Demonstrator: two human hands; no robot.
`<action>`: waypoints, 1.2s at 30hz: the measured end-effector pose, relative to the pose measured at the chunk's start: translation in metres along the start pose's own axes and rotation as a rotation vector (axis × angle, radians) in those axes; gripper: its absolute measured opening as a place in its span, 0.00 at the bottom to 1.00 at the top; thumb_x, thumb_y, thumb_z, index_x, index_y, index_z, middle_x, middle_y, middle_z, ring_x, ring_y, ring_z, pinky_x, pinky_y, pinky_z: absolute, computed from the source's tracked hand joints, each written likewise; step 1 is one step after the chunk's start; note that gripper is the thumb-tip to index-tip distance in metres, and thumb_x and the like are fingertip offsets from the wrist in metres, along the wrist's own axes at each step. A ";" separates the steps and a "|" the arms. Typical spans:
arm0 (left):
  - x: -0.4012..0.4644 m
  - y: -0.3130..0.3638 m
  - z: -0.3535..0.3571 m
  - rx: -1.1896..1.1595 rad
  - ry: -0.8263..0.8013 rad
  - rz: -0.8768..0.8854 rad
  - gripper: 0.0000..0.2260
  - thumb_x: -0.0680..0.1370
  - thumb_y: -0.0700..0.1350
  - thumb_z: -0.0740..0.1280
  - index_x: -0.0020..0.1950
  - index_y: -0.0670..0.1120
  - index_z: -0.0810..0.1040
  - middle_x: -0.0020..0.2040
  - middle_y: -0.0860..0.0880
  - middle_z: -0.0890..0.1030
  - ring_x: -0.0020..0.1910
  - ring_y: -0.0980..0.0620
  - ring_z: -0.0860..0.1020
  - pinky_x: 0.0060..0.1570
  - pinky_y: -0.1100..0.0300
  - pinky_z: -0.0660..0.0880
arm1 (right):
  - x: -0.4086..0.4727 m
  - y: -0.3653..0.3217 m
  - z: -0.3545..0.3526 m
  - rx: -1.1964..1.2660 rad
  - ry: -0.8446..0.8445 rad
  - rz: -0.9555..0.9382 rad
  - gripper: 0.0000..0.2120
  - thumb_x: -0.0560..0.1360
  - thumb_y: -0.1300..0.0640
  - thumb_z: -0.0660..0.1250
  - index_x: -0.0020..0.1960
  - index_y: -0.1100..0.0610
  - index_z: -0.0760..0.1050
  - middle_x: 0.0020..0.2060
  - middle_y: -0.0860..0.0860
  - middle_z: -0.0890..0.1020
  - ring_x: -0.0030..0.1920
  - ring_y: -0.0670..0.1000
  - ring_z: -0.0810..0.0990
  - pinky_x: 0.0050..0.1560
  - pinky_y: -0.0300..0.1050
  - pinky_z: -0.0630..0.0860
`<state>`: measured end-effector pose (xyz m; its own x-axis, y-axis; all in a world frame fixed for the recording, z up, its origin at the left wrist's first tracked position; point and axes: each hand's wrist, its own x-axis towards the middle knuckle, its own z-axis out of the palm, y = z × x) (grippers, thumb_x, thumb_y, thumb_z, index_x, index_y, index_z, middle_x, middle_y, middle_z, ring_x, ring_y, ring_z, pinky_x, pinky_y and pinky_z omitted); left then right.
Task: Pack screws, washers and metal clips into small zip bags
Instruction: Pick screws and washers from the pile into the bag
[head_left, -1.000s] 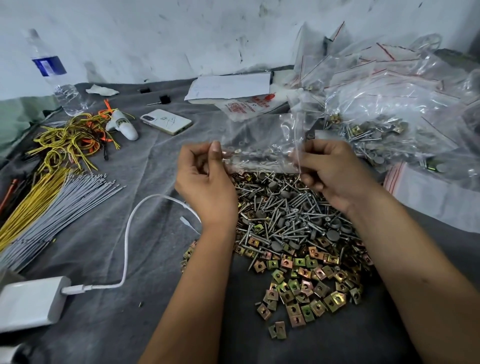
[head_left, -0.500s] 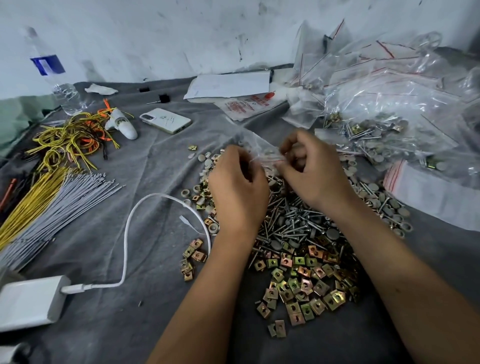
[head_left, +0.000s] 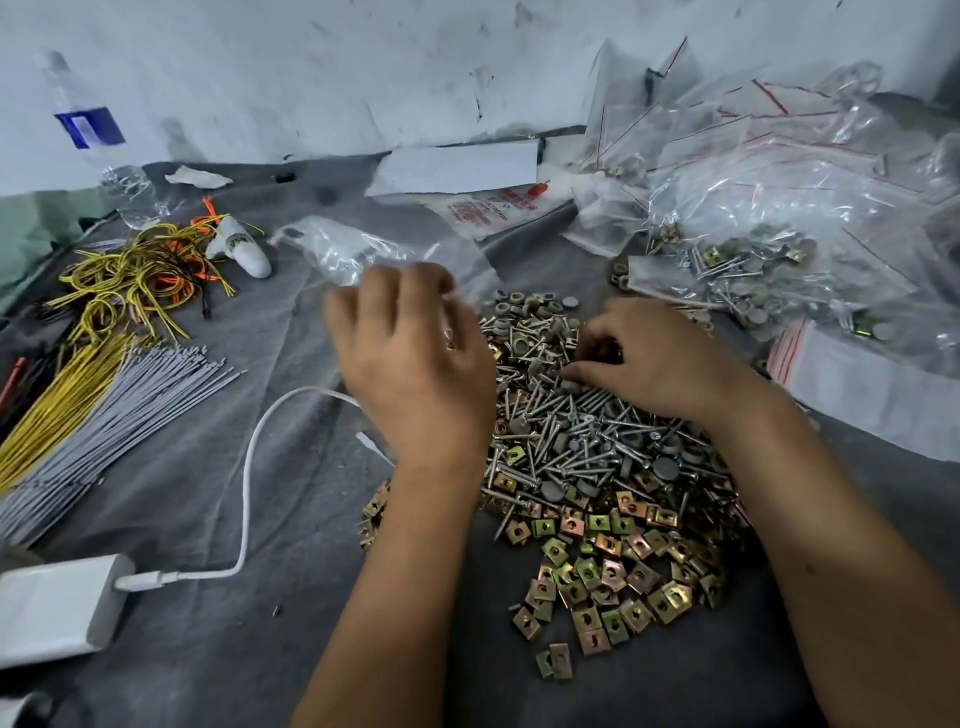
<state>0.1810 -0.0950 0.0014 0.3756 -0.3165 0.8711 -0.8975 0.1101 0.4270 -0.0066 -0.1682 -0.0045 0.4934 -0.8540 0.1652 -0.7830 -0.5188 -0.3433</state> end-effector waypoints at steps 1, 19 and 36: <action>-0.004 0.005 0.002 0.016 -0.141 -0.013 0.03 0.74 0.35 0.70 0.46 0.40 0.82 0.43 0.46 0.81 0.47 0.47 0.71 0.45 0.60 0.63 | 0.000 0.000 -0.001 0.006 -0.025 -0.012 0.11 0.75 0.43 0.73 0.44 0.51 0.81 0.41 0.42 0.74 0.43 0.44 0.75 0.38 0.39 0.67; -0.014 0.001 0.012 -0.241 -0.717 -0.291 0.07 0.78 0.38 0.72 0.49 0.46 0.89 0.41 0.49 0.87 0.40 0.53 0.83 0.45 0.54 0.81 | -0.005 -0.024 0.008 0.564 0.276 -0.217 0.08 0.75 0.61 0.76 0.53 0.54 0.83 0.44 0.43 0.86 0.43 0.40 0.86 0.46 0.33 0.81; -0.018 0.006 0.018 -0.442 -0.440 -0.562 0.05 0.74 0.40 0.77 0.39 0.48 0.85 0.29 0.56 0.82 0.29 0.62 0.80 0.30 0.70 0.71 | -0.003 -0.041 0.016 0.396 0.374 -0.185 0.09 0.69 0.64 0.79 0.45 0.56 0.81 0.35 0.41 0.80 0.34 0.40 0.80 0.35 0.36 0.77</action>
<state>0.1651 -0.1053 -0.0157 0.5333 -0.7631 0.3649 -0.3955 0.1563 0.9051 0.0301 -0.1434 -0.0053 0.3847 -0.7442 0.5461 -0.4591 -0.6675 -0.5862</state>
